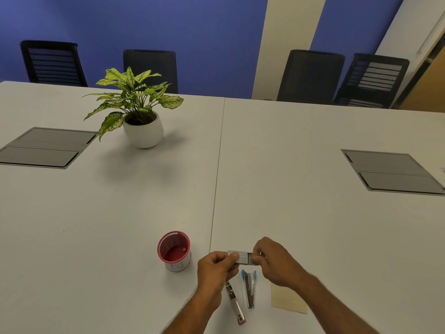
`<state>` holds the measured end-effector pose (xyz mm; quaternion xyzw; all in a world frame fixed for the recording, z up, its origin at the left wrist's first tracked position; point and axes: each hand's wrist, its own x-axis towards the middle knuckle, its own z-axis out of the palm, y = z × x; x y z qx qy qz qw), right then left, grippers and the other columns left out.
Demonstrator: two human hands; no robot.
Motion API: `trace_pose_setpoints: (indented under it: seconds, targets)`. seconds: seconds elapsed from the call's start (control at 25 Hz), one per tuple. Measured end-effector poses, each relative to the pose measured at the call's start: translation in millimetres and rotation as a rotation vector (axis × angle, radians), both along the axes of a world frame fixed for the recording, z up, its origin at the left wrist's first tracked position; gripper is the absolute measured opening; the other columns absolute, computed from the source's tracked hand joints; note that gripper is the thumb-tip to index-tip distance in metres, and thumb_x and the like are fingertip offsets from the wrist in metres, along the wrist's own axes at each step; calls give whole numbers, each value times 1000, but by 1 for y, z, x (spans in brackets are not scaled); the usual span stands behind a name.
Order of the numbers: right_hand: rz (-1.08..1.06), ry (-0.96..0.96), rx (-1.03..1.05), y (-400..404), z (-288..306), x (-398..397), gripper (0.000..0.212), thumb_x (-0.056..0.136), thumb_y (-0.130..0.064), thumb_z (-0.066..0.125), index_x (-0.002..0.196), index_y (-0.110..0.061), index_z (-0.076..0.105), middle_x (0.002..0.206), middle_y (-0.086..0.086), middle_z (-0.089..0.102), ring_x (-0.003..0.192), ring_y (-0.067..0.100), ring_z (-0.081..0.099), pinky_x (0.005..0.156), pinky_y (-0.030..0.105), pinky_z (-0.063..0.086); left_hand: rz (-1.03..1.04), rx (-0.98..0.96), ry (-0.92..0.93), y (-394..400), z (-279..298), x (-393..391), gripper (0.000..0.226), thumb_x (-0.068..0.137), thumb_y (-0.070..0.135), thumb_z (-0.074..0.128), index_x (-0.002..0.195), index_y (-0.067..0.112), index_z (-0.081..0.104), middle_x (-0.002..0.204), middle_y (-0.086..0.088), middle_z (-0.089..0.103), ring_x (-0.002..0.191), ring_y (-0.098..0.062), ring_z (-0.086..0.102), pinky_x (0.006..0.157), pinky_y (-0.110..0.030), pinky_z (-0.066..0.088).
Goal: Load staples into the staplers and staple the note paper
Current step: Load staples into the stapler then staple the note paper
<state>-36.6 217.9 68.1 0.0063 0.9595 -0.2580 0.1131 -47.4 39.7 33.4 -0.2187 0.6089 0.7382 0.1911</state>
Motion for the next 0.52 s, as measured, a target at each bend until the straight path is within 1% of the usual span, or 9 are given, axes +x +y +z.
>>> trace_pose_setpoints:
  seconds: [0.2, 0.28, 0.36, 0.44, 0.52]
  targets:
    - [-81, 68, -92, 1, 1, 1, 10, 97, -20, 56, 88, -23, 59, 97, -10, 57, 86, 9, 56, 79, 24, 50, 6, -8, 2, 2, -2, 0, 10, 83, 10, 78, 82, 2, 72, 86, -14, 78, 75, -23, 76, 73, -32, 64]
    - [-92, 121, -119, 2, 1, 1, 13, 96, -17, 56, 86, -24, 58, 94, -8, 58, 84, 9, 56, 77, 24, 49, 19, 10, -8, 2, -4, -1, 11, 82, 10, 78, 83, 1, 72, 86, -14, 78, 74, -22, 76, 71, -31, 63]
    - [-148, 203, -143, 5, -2, 3, 17, 95, -14, 58, 82, -25, 55, 90, -7, 57, 81, 8, 56, 75, 26, 48, 54, 25, -19, 0, -6, -2, 12, 82, 8, 79, 84, 0, 71, 86, -14, 78, 73, -21, 76, 67, -28, 63]
    - [-209, 243, -96, 10, -10, 6, 17, 95, -15, 58, 82, -24, 54, 89, -7, 56, 79, 10, 56, 73, 28, 50, 97, 32, -22, -3, -9, -4, 13, 81, 7, 80, 85, -1, 71, 86, -14, 78, 74, -21, 75, 64, -26, 61]
    - [-225, 207, 9, 14, -26, 13, 15, 96, -18, 56, 83, -25, 52, 90, -8, 54, 79, 13, 55, 70, 28, 49, 124, 36, -33, -7, -14, -7, 15, 80, 7, 80, 86, -2, 70, 87, -16, 77, 75, -22, 74, 61, -24, 60]
